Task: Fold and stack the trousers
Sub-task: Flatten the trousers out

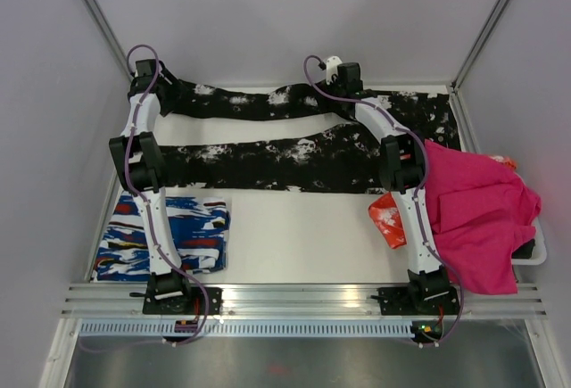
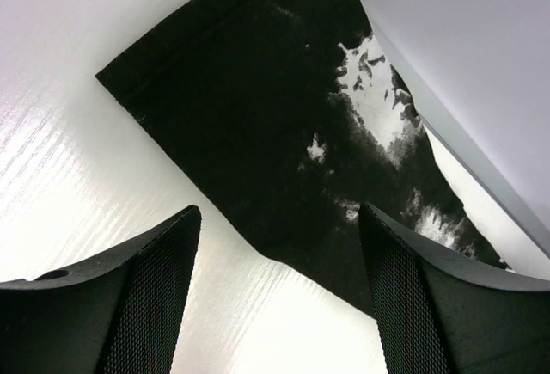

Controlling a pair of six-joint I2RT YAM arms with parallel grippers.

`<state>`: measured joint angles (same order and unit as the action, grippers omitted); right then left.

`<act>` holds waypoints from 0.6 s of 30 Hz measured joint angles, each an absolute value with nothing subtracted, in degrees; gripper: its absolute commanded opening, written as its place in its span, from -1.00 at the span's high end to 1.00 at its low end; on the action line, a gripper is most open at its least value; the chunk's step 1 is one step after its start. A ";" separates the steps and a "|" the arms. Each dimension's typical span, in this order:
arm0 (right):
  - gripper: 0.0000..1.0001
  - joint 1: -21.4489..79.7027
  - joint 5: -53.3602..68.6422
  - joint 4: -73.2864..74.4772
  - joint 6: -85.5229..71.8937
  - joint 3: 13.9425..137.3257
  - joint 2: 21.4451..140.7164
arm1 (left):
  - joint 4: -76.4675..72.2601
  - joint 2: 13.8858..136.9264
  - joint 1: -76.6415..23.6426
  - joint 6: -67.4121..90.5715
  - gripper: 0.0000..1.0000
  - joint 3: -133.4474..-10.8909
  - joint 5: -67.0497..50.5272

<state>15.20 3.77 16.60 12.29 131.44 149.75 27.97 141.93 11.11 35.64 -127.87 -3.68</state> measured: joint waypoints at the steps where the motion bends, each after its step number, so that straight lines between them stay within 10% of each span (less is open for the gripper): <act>1: -0.96 15.22 3.70 15.66 12.25 131.55 149.75 | 28.21 141.93 11.11 35.44 -0.60 -127.87 -3.68; 8: -0.93 15.68 3.05 10.44 12.21 131.59 150.32 | 28.86 141.93 11.11 35.05 -0.60 -127.87 -3.92; 18: 0.74 16.53 6.28 6.35 9.21 132.46 154.12 | 28.86 141.93 11.11 35.09 -0.61 -127.87 -4.99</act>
